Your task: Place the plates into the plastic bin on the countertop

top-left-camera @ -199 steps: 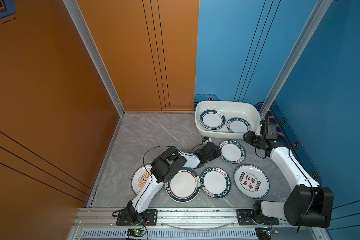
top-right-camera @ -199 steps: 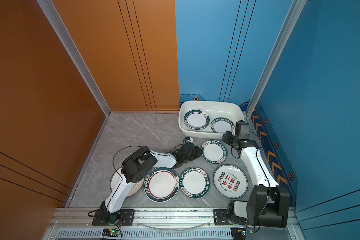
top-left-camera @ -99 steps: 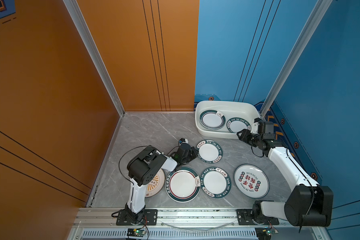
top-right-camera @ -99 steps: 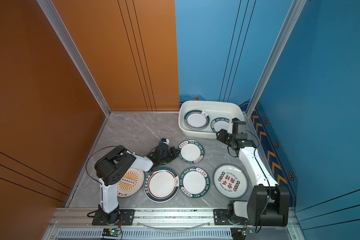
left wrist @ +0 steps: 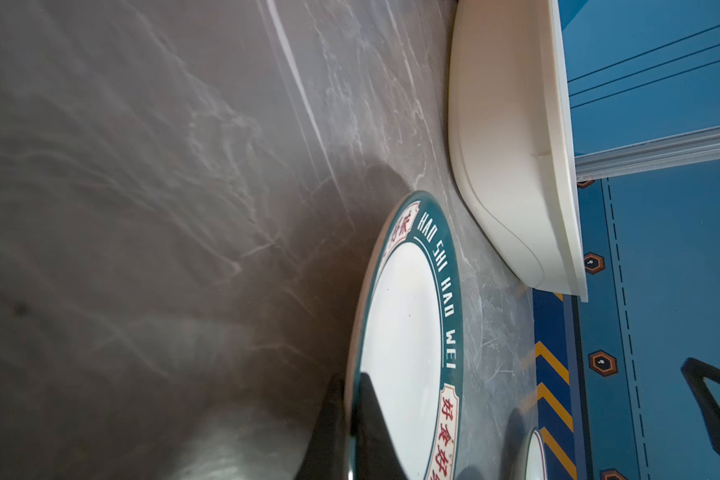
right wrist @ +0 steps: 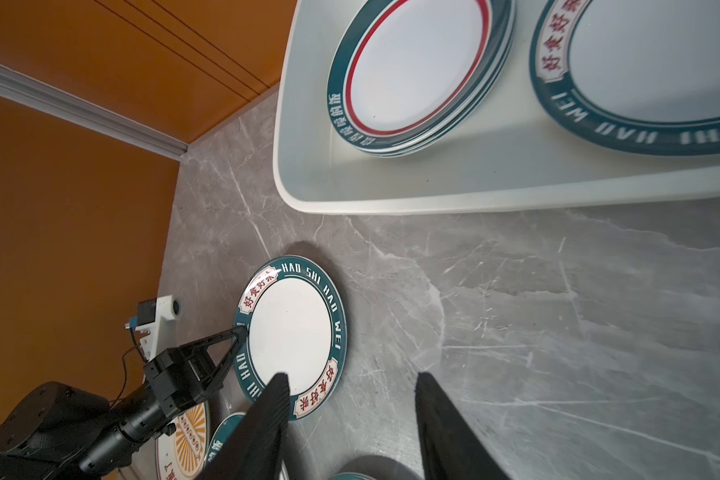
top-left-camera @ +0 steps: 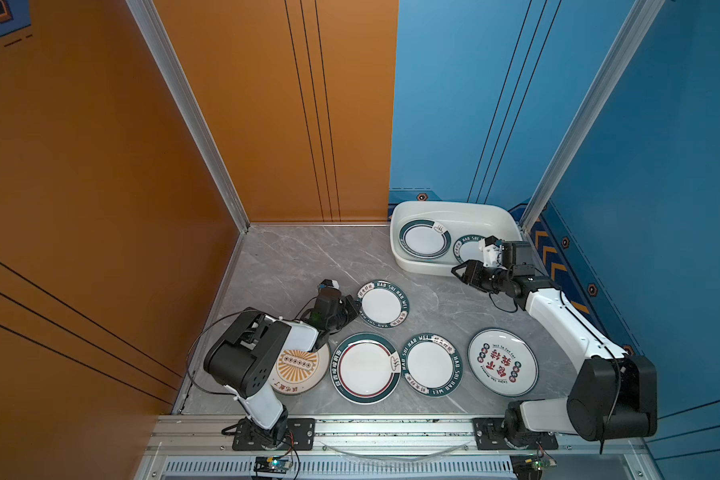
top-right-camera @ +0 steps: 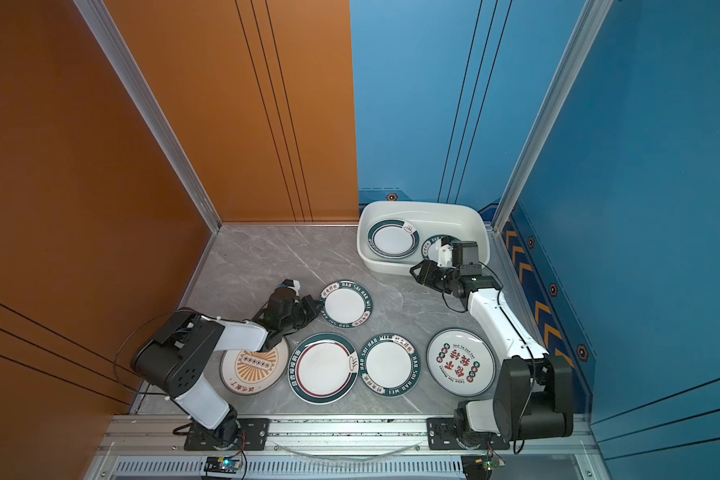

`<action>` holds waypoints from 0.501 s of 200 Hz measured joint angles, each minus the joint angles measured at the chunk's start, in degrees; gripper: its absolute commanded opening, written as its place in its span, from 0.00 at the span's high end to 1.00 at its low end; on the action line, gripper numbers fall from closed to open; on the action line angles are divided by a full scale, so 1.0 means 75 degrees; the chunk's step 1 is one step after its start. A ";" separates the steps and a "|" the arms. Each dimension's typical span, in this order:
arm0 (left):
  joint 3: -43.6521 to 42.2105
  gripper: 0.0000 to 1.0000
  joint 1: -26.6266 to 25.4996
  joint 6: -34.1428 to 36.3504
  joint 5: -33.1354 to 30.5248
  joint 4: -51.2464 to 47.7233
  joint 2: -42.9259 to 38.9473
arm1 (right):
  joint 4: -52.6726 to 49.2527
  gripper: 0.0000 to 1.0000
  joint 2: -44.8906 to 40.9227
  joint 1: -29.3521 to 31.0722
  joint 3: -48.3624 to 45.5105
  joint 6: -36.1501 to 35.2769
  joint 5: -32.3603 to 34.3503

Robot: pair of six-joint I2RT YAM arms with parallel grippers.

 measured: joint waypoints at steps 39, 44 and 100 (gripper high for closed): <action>-0.0411 1.00 0.0551 -0.0012 0.0411 -0.0300 -0.1061 | 0.0338 0.38 0.0291 0.0303 0.0009 0.0160 -0.0597; -0.0425 1.00 0.0600 -0.0023 0.0463 -0.0361 -0.1204 | 0.0396 0.38 0.0347 0.0341 0.0009 0.0189 -0.0688; -0.0358 1.00 0.0781 0.0055 0.0781 -0.1501 -0.3025 | 0.0973 0.36 0.0959 0.0880 0.0015 0.0560 -0.1180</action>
